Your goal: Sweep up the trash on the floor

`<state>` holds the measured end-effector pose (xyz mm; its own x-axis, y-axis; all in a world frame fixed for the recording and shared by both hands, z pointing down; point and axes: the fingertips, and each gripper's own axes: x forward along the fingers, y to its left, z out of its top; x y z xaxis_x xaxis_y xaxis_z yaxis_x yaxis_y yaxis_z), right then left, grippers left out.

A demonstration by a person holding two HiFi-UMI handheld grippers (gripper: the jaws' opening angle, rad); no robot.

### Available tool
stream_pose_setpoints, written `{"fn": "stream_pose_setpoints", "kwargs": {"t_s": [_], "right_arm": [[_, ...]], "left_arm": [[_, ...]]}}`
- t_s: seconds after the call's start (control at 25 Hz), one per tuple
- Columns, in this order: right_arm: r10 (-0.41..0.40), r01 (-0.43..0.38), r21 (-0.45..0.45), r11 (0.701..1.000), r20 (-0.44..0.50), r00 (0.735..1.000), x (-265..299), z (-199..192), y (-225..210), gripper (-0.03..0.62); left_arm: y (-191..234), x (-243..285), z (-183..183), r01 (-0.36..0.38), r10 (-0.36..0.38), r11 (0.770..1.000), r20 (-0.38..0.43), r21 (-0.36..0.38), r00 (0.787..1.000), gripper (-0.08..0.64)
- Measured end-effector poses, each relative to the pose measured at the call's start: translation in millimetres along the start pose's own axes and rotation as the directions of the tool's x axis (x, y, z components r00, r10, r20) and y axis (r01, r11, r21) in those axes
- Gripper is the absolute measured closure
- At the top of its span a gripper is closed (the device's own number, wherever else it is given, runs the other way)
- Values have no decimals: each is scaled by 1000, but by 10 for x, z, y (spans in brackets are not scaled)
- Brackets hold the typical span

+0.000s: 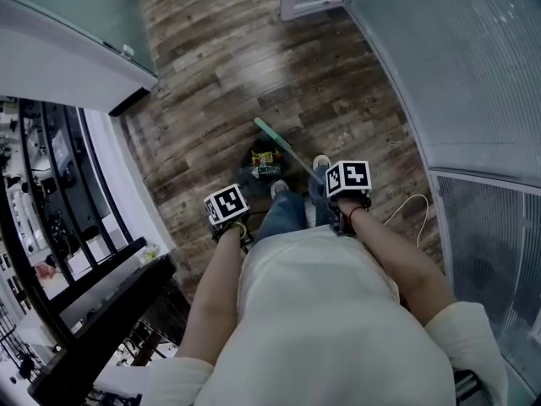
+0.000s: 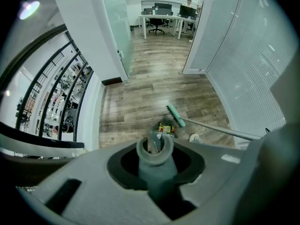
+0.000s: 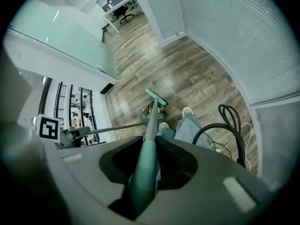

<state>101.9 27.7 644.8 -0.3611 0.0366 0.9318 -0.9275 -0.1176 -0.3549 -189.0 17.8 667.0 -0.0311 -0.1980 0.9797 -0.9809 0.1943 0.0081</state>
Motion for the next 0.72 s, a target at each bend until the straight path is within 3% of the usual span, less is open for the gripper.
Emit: {"fn": "stream_pose_setpoints", "kwargs": {"t_s": [0.4,0.72], "right_arm": [[18,-19,9,1000,60,998,-101,122,36,497],[36,-33,-32,999,83,996,-134,170,108,497]], "left_arm": [[240,-97,-128,9,-9,1000,45,-10,999,466],[254,-93,-204,20,-19,1000,55,-20,998,466]]}}
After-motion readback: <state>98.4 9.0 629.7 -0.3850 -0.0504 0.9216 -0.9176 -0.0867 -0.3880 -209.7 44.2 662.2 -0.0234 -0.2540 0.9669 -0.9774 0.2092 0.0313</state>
